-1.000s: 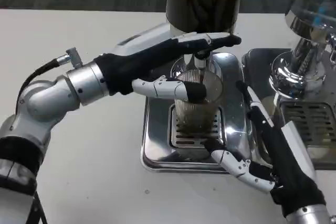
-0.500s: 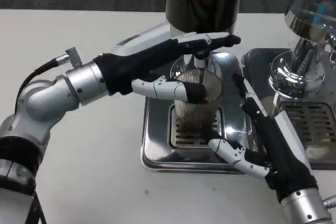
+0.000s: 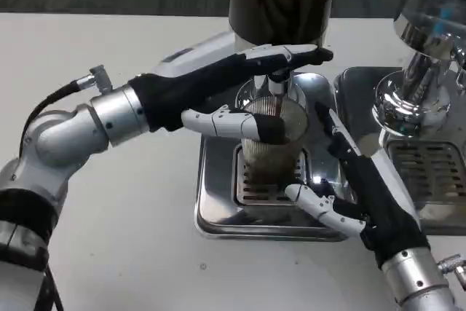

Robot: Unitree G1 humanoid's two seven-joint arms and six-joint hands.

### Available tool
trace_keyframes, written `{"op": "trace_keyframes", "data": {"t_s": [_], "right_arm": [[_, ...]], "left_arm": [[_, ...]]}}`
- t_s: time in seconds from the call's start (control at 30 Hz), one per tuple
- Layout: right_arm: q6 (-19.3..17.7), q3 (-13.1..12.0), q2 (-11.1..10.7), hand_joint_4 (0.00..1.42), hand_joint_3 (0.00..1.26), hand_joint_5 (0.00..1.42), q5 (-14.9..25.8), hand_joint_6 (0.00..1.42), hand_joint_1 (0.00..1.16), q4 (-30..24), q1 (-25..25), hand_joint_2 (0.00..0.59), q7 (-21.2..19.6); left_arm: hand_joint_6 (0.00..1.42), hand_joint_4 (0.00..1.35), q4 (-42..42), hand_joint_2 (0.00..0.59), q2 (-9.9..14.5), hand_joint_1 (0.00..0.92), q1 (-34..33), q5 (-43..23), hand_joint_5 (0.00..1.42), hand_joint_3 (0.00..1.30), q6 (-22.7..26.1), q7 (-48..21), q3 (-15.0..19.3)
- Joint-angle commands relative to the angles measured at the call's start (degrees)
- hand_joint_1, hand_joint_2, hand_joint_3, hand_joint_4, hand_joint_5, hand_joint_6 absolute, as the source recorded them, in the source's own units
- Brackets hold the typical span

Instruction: Grasp the cup under the faucet to collect the drink, then remove the cup.

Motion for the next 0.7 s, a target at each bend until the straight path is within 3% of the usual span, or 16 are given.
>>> {"op": "trace_keyframes", "data": {"t_s": [0.03, 0.7], "right_arm": [[-1.17, -0.55, 0.47, 0.0, 0.01, 0.0, 0.96, 0.05, 0.56, 2.0, -1.91, 0.233, 0.06], [-2.57, -0.54, 1.26, 0.0, 0.03, 0.0, 2.67, 0.05, 0.56, 7.33, -5.94, 0.235, 1.29]], "left_arm": [[0.02, 0.04, 1.4, 0.057, 1.09, 0.0, 1.67, 2.22, 0.06, 0.13, 2.58, -1.23, -0.67], [0.03, 0.03, 1.43, 0.057, 0.73, 0.0, 1.93, -2.66, 0.07, 0.13, 4.6, -4.96, 2.28]]}}
